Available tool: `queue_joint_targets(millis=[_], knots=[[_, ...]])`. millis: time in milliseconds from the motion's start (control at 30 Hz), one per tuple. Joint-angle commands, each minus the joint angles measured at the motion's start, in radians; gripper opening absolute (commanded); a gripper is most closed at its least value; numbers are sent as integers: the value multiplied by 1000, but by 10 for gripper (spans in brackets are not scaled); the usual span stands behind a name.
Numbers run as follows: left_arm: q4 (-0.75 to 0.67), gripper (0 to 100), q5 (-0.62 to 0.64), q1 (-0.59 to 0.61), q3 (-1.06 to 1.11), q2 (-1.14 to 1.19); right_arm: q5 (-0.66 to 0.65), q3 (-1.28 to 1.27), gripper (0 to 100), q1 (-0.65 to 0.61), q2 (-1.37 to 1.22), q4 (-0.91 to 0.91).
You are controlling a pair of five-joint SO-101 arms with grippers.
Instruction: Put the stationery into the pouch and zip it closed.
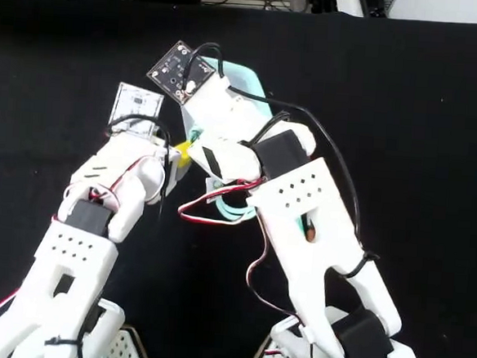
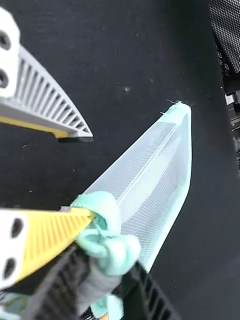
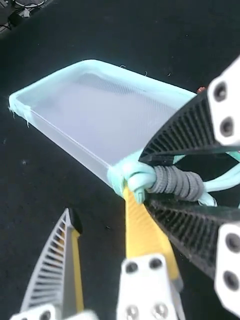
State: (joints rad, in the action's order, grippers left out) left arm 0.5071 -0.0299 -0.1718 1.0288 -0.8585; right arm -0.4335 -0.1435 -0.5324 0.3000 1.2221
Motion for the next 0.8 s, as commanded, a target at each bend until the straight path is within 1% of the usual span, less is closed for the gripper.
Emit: queue_joint_targets(millis=[0, 133, 767], knots=[[-68, 230, -6, 18, -54, 43, -8, 51, 14, -5, 15, 6], [-84, 230, -9, 33, -54, 57, -8, 50, 14, -5, 13, 6], [-77, 234, -14, 24, -90, 43, -9, 50, 14, -5, 15, 6]])
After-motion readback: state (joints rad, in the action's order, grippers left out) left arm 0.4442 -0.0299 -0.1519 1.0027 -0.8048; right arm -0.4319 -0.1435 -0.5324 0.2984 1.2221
